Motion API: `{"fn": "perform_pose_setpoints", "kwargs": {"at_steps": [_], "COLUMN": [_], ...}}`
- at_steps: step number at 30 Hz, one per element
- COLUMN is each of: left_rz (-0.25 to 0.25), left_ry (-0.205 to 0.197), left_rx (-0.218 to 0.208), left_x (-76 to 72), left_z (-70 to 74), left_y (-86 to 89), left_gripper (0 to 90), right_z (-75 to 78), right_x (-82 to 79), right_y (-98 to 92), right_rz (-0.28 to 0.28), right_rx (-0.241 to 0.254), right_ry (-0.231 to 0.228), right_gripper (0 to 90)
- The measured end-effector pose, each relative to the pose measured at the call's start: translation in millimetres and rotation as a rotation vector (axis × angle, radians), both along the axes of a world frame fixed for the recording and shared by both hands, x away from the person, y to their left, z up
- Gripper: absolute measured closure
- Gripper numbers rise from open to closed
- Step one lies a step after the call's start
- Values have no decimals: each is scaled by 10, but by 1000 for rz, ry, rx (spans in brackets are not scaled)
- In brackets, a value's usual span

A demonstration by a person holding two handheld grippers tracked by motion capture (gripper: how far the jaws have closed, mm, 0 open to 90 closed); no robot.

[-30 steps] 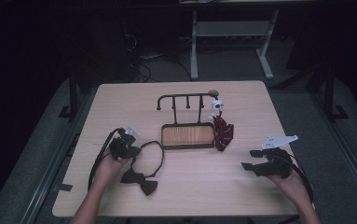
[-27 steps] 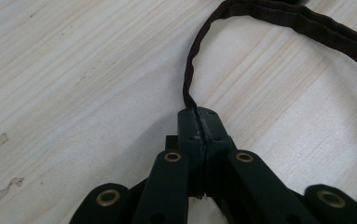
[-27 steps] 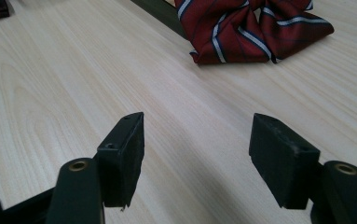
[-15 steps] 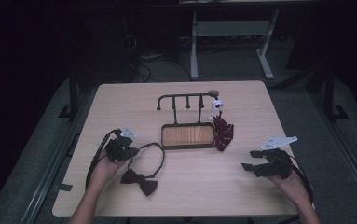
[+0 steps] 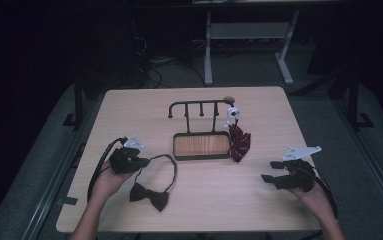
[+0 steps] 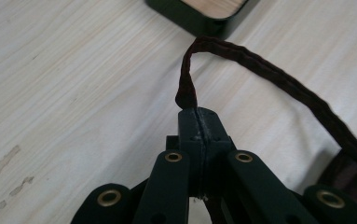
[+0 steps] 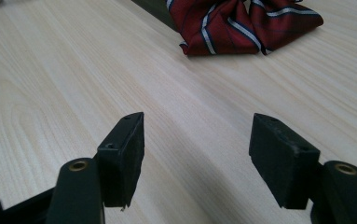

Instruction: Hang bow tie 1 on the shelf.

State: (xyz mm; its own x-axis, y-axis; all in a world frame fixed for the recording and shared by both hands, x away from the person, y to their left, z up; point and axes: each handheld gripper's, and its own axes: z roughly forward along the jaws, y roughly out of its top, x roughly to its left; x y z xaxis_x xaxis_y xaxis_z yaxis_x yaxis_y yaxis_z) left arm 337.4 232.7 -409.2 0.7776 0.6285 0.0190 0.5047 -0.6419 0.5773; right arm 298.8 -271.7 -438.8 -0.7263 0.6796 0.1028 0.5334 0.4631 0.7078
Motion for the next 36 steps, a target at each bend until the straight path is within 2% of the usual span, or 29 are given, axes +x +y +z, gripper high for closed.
{"fn": "perform_pose_setpoints", "kwargs": {"at_steps": [9, 18, 25, 27, 36], "left_rz": [-26, -55, -76, -82, -113], "left_ry": [-4, -30, -15, -22, -60], "left_rx": [-5, 4, 18, 19, 42], "left_x": [-49, -106, -127, -133, -162], "left_z": [122, 246, 282, 307, 549], "left_y": [0, -31, -68, -83, -128], "left_gripper": [898, 898, 898, 898, 898], "right_z": [2, -10, -5, 4, 23], "right_x": [-4, 1, 7, 4, 10], "right_y": [7, 18, 21, 21, -3], "right_rz": [0, 9, 17, 19, 18], "right_rx": [-3, -8, -9, -13, -10], "right_ry": [2, 4, 0, 0, -6], "right_gripper": [354, 354, 354, 354, 354]}}
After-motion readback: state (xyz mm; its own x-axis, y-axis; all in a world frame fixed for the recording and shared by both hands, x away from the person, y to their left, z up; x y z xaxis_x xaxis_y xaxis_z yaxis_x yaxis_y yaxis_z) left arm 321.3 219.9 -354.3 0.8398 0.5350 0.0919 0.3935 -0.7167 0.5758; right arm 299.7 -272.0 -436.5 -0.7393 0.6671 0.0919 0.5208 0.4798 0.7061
